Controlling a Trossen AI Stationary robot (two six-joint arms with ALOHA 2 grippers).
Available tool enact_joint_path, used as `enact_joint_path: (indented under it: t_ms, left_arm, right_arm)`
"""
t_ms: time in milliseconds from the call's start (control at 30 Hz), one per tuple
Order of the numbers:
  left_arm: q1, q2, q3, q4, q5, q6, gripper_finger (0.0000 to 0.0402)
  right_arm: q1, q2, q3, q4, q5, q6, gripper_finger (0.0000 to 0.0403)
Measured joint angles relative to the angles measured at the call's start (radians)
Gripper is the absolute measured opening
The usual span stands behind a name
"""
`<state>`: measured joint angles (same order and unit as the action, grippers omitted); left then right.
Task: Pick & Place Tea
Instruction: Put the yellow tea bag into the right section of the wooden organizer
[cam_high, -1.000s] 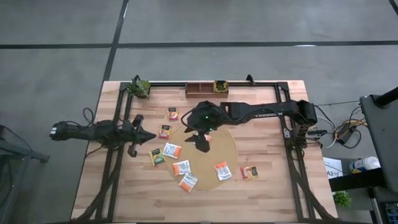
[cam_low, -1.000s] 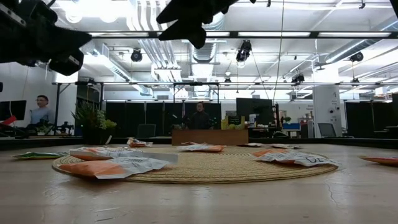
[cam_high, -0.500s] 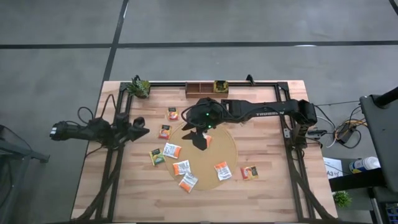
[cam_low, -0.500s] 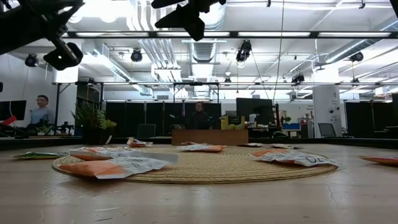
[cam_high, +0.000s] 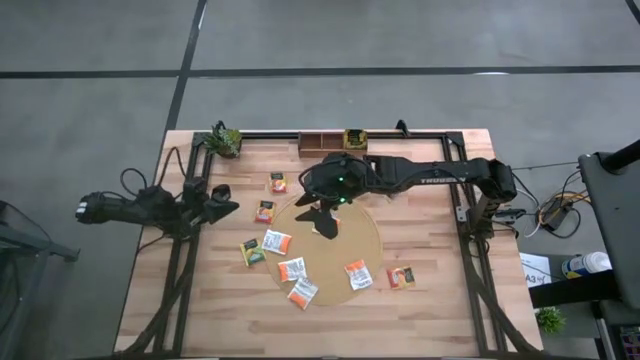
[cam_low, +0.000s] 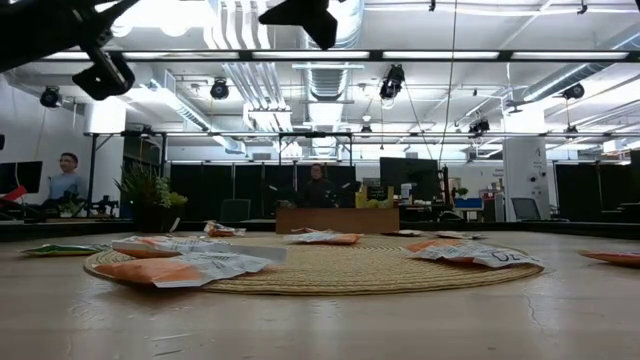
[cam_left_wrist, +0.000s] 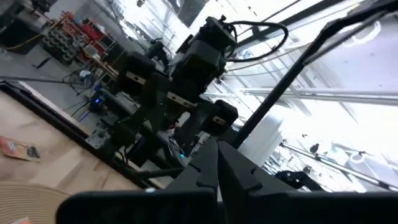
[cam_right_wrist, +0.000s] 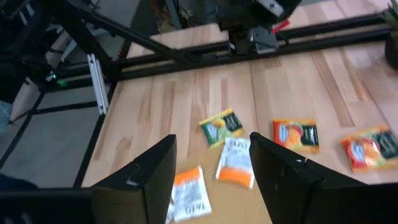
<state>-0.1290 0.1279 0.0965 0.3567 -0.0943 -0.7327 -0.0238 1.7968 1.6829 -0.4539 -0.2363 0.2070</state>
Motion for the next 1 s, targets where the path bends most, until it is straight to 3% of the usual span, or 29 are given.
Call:
enact_joint_path:
  t_ms: [267,567,800,1000]
  left_arm:
    - [0.0,0.122,0.073,0.002,-0.001,-0.073,0.0093]
    - [0.0,0.246,0.145,0.004,-0.044,0.006,0.0205]
    - [0.001,0.294,0.197,0.009,-0.02,0.004,0.0218]
    - [0.001,0.363,0.335,-0.091,-0.016,0.134,0.0218]
  right_arm:
    - [0.0,-0.076,0.0,-0.147,0.0,0.003,0.0201]
    - [0.0,-0.16,-0.001,-0.167,0.001,0.028,0.0201]
    - [0.0,-0.208,-0.001,-0.173,0.003,0.072,0.0201]
    - [0.0,-0.225,-0.001,-0.198,0.008,0.081,0.0201]
